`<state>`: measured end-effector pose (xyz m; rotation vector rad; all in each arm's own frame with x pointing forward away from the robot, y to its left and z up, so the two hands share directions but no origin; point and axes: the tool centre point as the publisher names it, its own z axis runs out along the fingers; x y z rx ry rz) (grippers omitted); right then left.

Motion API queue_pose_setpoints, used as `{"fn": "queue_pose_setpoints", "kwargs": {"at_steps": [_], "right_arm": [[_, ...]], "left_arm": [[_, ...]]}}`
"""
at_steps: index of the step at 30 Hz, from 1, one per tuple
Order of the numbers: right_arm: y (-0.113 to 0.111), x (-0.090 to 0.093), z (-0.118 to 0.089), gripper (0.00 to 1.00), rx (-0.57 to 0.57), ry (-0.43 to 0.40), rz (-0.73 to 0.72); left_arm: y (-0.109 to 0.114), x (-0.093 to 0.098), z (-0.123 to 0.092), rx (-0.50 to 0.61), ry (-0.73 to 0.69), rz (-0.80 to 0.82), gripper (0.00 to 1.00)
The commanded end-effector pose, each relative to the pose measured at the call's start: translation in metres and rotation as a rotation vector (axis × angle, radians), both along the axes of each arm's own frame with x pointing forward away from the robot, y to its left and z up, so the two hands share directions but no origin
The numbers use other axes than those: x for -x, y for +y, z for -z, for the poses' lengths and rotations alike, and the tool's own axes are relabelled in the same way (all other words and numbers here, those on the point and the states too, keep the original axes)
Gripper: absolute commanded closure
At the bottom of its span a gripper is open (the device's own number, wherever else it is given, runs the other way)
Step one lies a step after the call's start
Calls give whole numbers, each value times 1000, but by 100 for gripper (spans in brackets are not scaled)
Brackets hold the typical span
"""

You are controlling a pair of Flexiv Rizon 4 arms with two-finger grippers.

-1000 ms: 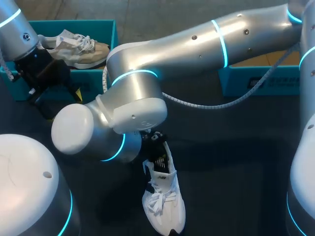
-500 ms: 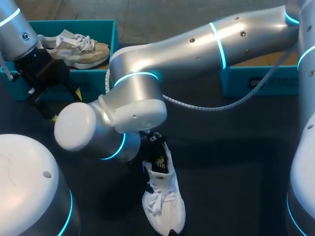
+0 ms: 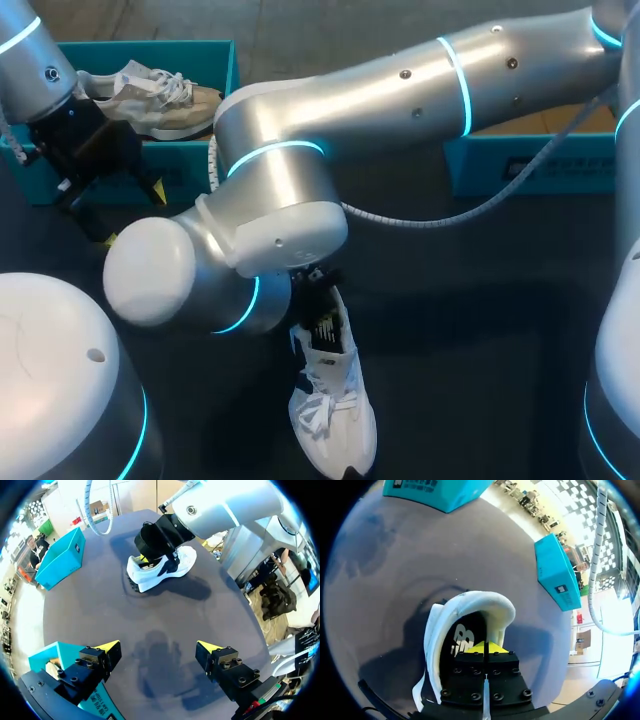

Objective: Take the shoe out of the shoebox, open the shoe tongue, remove and reinsert the insole, then place the shoe into the shoebox

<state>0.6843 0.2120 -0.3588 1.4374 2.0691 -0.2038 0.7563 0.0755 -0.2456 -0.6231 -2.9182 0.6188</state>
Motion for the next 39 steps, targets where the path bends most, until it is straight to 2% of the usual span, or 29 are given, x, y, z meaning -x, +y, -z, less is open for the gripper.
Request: {"fn": "queue_pose_setpoints", "kwargs": {"at_steps": [1,12,22,33,39], "right_arm": [[-1,-1,14,100,-215,-243,441],[-4,-11,26,100,-167,-269,464],[1,-15,48,100,-228,-170,457],[9,-5,4,100,-215,-247,412],[11,-9,2,100,-190,-254,404]], "left_arm": [[1,1,0,-1,-1,0,0],[1,1,0,-1,-1,0,0],[1,1,0,-1,-1,0,0],[1,1,0,-1,-1,0,0],[1,1,0,-1,-1,0,0]]}}
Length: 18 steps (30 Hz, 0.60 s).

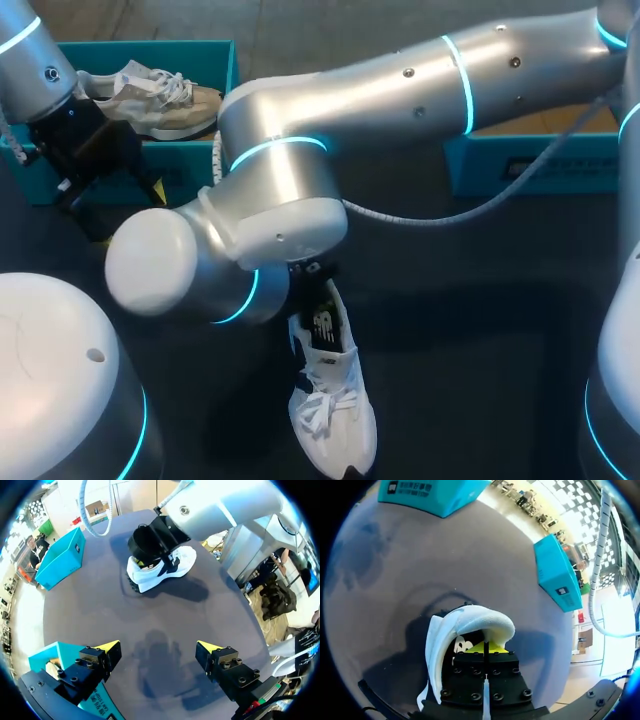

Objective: Take the shoe out of the shoebox, open the shoe tongue, remove and reinsert the insole, then place the shoe into the shoebox

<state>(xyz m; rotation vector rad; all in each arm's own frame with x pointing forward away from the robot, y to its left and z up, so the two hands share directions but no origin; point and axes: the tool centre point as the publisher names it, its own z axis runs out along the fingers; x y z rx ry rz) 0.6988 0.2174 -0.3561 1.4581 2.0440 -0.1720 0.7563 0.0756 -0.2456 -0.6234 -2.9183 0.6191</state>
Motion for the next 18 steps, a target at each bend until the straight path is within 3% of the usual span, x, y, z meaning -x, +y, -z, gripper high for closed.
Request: {"fn": "queue_pose_setpoints", "kwargs": {"at_steps": [1,13,18], "right_arm": [[5,5,6,100,-173,-225,386],[-3,-2,38,100,-198,-175,404],[-2,1,41,100,-220,-158,413]], "left_arm": [[1,1,0,-2,-1,0,0],[1,1,0,-2,-1,0,0],[1,1,0,-2,-1,0,0]]}}
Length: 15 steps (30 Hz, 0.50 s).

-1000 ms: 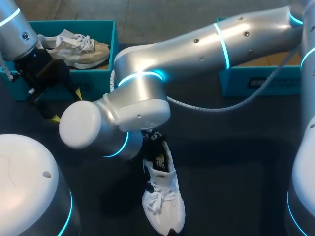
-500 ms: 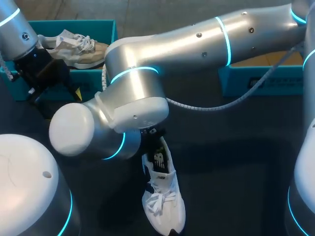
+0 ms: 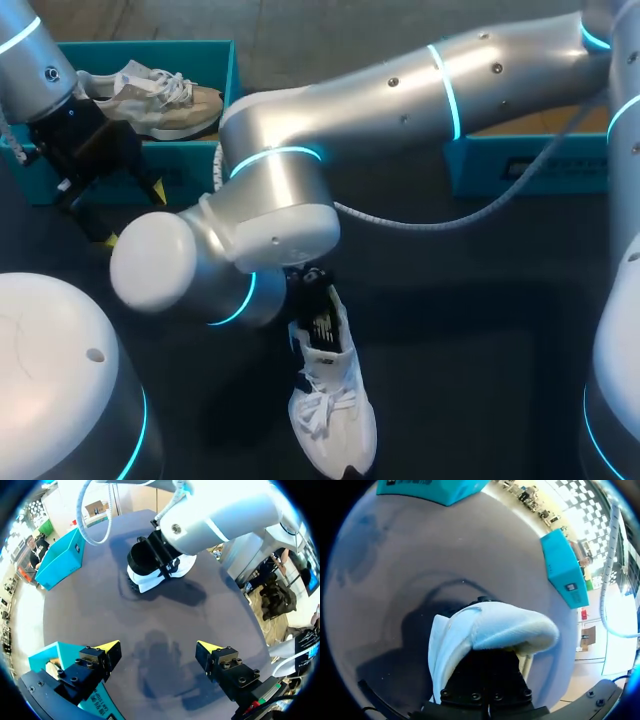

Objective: Take the shoe out of the shoebox, open the shoe tongue, remove and reinsert the insole, then place the shoe into the shoebox

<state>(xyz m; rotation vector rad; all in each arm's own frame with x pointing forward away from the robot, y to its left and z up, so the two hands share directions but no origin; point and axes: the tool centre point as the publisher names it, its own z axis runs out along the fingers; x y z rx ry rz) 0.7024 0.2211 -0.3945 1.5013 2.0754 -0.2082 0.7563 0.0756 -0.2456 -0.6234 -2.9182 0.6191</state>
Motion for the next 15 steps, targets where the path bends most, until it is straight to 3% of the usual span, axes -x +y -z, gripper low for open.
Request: {"fn": "queue_pose_setpoints", "kwargs": {"at_steps": [1,10,15], "right_arm": [[-6,7,-1,100,-201,-211,396],[-2,21,-29,100,-260,-175,387],[1,23,-26,100,-313,-127,391]], "left_arm": [[1,1,0,-2,-1,0,0],[1,1,0,-2,-1,0,0],[1,1,0,-2,-1,0,0]]}}
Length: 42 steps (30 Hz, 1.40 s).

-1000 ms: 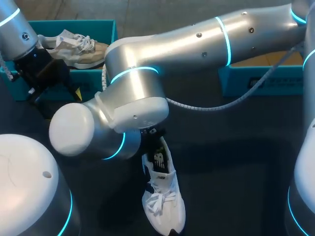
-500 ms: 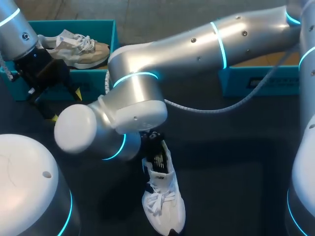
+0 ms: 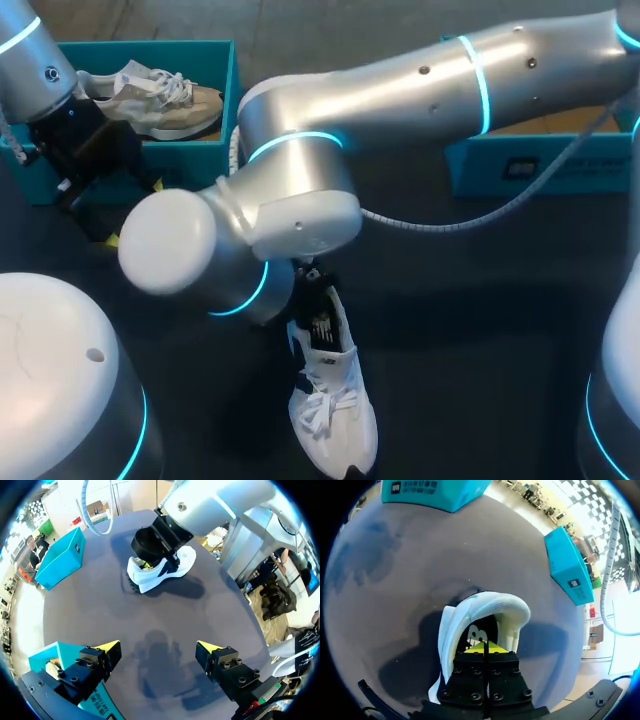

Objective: Take the shoe out of the shoebox, open the shoe tongue, remove and reinsert the insole, then place the shoe into the shoebox

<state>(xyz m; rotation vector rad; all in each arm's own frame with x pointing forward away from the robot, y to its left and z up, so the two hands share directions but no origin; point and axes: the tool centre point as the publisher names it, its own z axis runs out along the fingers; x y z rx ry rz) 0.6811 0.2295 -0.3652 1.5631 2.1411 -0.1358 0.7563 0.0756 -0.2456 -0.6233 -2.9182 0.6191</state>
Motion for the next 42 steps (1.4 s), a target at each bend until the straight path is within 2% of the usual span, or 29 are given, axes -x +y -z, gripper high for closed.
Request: {"fn": "queue_pose_setpoints", "kwargs": {"at_steps": [1,10,20,28,33,42], "right_arm": [[-7,1,6,100,-227,-119,406],[-7,-2,30,100,-325,-9,428],[-3,1,51,100,-373,40,441],[2,7,19,100,-345,43,403],[2,10,6,100,-334,121,374],[-4,14,2,100,-359,238,328]], "left_arm": [[1,1,0,-2,-1,0,0],[1,1,0,-2,-1,0,0],[1,1,0,-2,-1,0,0],[1,1,0,-2,-1,0,0],[1,1,0,-2,-1,0,0],[1,1,0,-2,-1,0,0]]}}
